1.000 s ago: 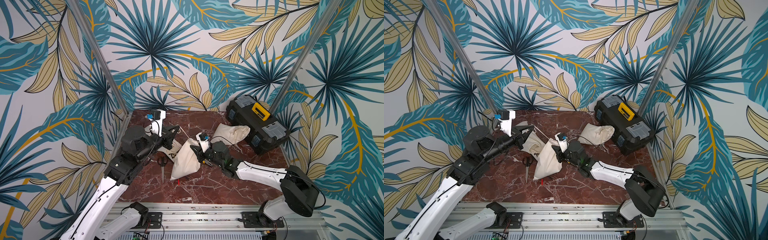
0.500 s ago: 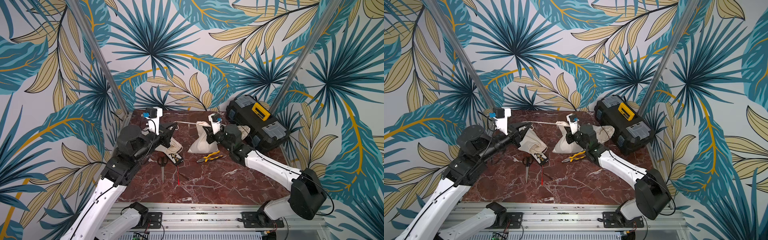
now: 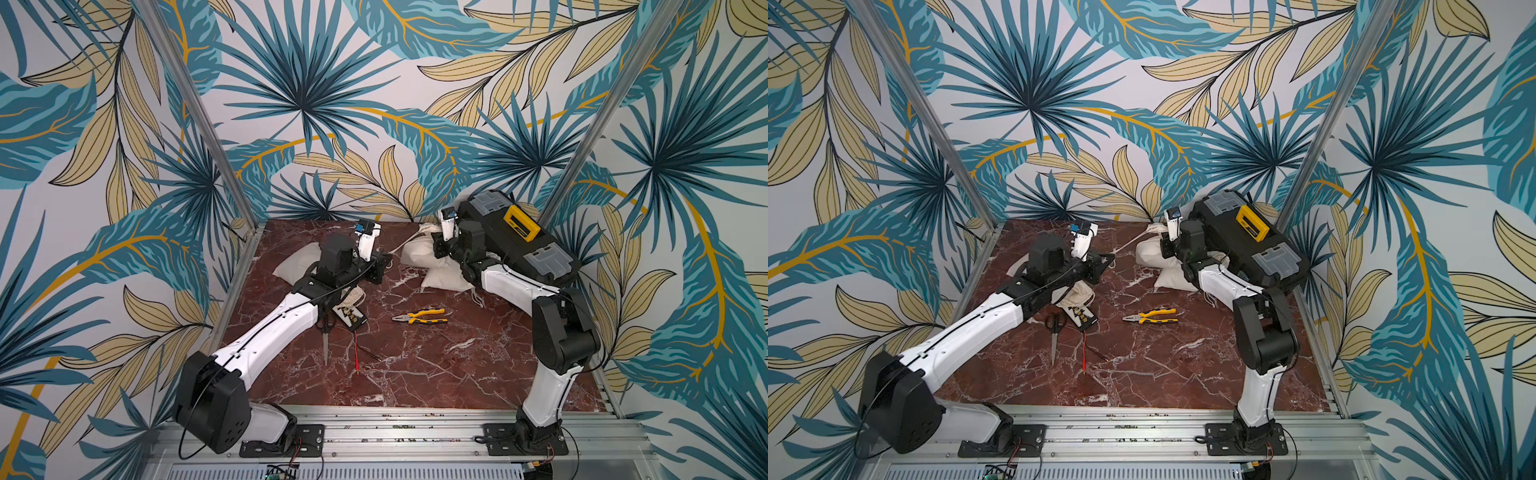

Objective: Close the soil bag
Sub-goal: Place the soil bag at the center of the board.

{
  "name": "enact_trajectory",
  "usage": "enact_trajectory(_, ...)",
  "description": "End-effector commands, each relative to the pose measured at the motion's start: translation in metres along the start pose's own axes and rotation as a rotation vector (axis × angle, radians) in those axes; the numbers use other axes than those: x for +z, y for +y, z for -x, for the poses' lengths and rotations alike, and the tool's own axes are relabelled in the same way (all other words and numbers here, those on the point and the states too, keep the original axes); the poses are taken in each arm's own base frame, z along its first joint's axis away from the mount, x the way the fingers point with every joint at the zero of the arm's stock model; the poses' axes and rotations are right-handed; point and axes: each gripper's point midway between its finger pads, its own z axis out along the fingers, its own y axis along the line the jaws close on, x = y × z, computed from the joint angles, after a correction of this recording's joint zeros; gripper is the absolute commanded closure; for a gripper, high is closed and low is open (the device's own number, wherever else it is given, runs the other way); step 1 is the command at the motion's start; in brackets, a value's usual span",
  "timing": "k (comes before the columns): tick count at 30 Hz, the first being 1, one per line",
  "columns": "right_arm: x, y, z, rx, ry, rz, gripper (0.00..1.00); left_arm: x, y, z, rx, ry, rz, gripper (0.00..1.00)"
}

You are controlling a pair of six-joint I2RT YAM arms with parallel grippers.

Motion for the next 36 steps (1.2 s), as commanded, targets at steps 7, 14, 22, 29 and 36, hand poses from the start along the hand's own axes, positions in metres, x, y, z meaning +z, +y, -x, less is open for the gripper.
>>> enact_trajectory(7,-0.059,0.037,-0.026,0.005,0.027,0.152,0.40,-0.005,0.004,-0.009,0.012,-0.070,0.012,1.00)
enact_trajectory(14,-0.091,0.052,-0.020,0.017,-0.001,0.200,0.22,-0.002,0.001,-0.027,0.004,-0.032,-0.005,1.00)
enact_trajectory(22,-0.094,0.090,-0.025,-0.061,0.004,0.223,0.15,-0.014,-0.006,-0.030,0.005,-0.038,-0.016,1.00)
enact_trajectory(29,-0.104,0.090,0.015,-0.113,-0.098,0.129,0.34,-0.034,-0.016,-0.018,0.029,-0.074,-0.022,1.00)
enact_trajectory(36,-0.077,0.031,-0.022,-0.103,0.016,-0.080,0.69,-0.080,0.006,0.001,0.007,-0.167,0.094,1.00)
